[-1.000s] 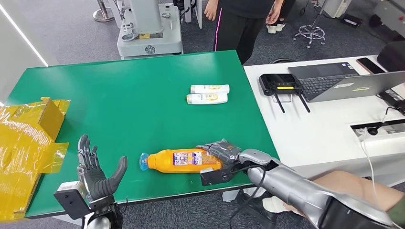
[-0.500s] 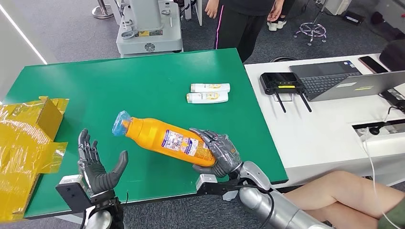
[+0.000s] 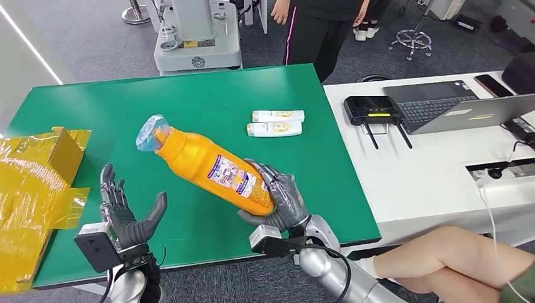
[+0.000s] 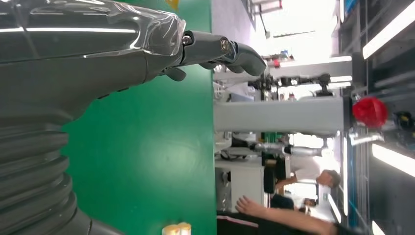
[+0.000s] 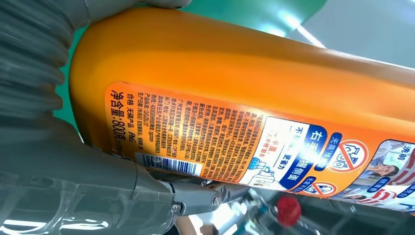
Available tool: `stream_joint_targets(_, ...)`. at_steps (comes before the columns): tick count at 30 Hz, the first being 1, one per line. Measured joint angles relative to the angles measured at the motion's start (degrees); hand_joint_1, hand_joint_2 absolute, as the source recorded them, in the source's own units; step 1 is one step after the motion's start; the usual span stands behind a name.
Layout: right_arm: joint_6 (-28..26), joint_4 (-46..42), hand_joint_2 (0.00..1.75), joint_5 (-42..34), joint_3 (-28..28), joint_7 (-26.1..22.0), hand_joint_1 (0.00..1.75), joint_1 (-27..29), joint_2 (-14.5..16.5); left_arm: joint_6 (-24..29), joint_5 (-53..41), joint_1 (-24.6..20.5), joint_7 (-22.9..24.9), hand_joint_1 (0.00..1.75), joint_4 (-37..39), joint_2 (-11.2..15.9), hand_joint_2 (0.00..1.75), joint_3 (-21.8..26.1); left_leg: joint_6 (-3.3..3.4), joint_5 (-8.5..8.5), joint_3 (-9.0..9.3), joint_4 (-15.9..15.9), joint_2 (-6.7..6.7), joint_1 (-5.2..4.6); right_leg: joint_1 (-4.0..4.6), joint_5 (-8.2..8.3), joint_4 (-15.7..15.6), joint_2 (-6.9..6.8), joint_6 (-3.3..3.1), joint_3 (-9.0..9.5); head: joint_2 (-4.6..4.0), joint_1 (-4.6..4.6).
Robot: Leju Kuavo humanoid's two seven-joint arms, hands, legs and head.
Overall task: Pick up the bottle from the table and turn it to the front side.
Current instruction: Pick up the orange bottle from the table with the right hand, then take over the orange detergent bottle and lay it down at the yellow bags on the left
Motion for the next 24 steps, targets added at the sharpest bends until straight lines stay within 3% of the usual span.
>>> stream_joint_targets(3,-0.44,0.12,1.75,1.13,-1.48,0.14,1.75,-0.22,0.14,-2.73,-2.33,-0.70,1.24,0.00,-0.03,0.14,1.75,-0.14,0.01,0.00,0.00,0.00,-0.03,-0.01,-0.01,0.00,0.00,-0.03,0.00,-0.01,0.00,0.00)
stream_joint_targets(12,6.17,5.75,1.75,1.91,-8.23,-2.18,1.75,-2.98,-0.59,-4.94,-6.82,-3.71,3.68,0.00,-0.62,0.33,1.75,-2.70,0.05,0.03,-0.01,0.02,0.00,-0.03,-0.03,0.07,0.00,-0.02,0.02,-0.01,0.00,0.01)
stream_joint_targets(24,7.95,10.85,1.75,1.79,-8.55,-4.79,1.75,-5.16,0.02,-11.10,-5.28,-7.66,6.10,0.00,-0.31,0.25,1.75,-4.60,0.04,0.03,-0.06,0.02,-0.01,-0.02,-0.01,0.05,0.01,-0.01,0.02,-0.06,0.00,0.01)
